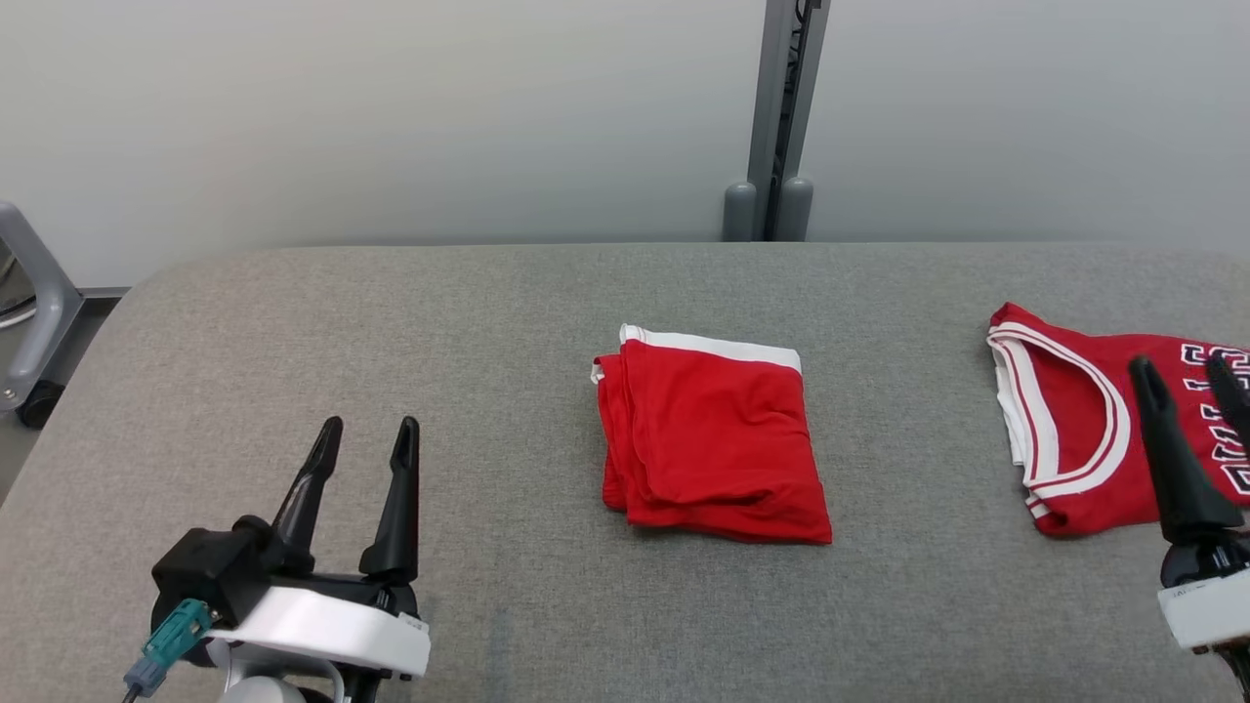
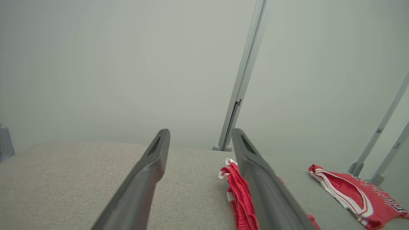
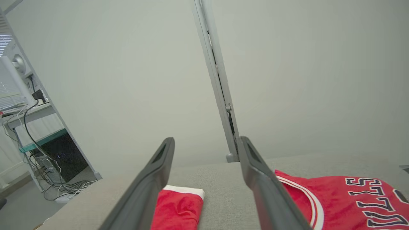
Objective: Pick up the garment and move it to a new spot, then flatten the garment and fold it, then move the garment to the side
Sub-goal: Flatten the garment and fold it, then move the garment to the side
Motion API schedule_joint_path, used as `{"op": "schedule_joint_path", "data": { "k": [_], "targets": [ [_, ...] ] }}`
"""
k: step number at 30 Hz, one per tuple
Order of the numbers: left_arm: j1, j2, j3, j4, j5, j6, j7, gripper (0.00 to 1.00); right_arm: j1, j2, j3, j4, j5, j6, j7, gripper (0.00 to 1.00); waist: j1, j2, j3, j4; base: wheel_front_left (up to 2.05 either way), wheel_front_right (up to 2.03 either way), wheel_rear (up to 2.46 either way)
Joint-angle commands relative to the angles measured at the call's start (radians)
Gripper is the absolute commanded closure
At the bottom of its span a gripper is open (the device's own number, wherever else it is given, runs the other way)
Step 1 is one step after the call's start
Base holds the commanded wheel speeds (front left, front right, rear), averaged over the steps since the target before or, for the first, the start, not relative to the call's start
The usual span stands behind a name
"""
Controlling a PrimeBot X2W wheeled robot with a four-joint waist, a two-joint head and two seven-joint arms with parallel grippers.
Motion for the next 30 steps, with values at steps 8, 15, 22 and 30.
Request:
{"op": "schedule_joint_path", "data": {
  "k": [8, 15, 22, 30],
  "targets": [
    [0.05, -0.005, 0.06, -0.016, 0.05, 0.024, -0.005, 0.0, 0.083, -0.004, 0.004, 0.143, -0.199, 0.001, -0.253, 0.0, 0.0, -0.0001, 0.015, -0.027, 0.0, 0.0, 0.0],
    [0.095, -0.042, 0.118, -0.018, 0.135, 0.009, -0.006, 0.0, 0.125, 0.008, 0.032, 0.278, -0.244, 0.001, -0.398, 0.0, 0.0, -0.0001, 0.019, -0.02, 0.0, 0.0, 0.0],
    [0.103, -0.087, 0.141, 0.014, 0.179, -0.039, -0.006, 0.0, 0.078, -0.029, 0.1, 0.318, -0.266, 0.001, -0.406, 0.0, 0.0, -0.0001, 0.018, -0.012, 0.0, 0.0, 0.0],
    [0.086, -0.113, 0.155, 0.029, 0.217, -0.073, -0.006, 0.0, 0.054, -0.021, 0.107, 0.341, -0.281, 0.001, -0.391, 0.0, 0.0, -0.0001, 0.018, 0.005, 0.0, 0.0, 0.0]
  ]
}}
